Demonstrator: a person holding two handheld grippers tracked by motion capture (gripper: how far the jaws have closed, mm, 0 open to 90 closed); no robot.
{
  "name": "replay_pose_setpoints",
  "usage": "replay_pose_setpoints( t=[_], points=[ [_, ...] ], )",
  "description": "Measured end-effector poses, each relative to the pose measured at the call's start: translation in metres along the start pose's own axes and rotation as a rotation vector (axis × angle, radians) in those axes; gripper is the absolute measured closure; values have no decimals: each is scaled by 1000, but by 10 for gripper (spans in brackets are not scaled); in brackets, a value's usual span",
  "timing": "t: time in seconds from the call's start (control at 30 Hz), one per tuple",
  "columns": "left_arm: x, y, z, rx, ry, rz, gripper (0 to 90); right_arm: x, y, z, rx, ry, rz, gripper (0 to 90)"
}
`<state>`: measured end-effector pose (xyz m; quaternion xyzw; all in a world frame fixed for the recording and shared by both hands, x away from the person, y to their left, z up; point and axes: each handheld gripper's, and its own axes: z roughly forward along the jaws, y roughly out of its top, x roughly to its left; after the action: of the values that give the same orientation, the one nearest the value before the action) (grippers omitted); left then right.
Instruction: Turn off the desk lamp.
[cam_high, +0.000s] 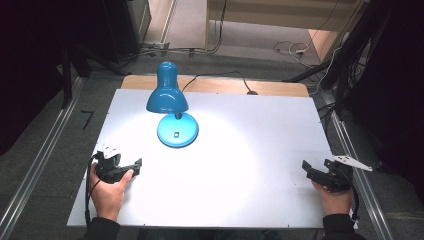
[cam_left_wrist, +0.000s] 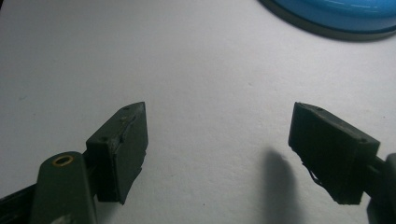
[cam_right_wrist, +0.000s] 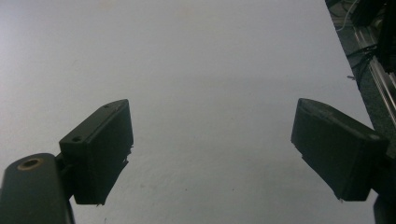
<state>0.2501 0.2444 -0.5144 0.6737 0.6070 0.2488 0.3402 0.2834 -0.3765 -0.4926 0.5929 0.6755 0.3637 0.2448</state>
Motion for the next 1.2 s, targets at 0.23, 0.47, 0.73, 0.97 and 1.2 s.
replay_pose_setpoints(
  t=[0.23,0.47,0.73,0.97,1.2],
  points=[
    [-6,10,-19,-152,-8,-29,178,-3,0,0,-3,0,6,115],
    [-3,10,-20,-154,-25,-55,175,-4,0,-1,-5,-2,11,115],
    [-9,13,-20,-164,-31,-38,177,-4,1,-1,-3,-1,11,115],
    [-13,15,-18,-168,-60,-40,185,-4,1,-1,-5,-2,9,115],
    [-17,18,-17,-178,-66,-28,208,-4,1,-1,-7,-3,6,114]
  ],
)
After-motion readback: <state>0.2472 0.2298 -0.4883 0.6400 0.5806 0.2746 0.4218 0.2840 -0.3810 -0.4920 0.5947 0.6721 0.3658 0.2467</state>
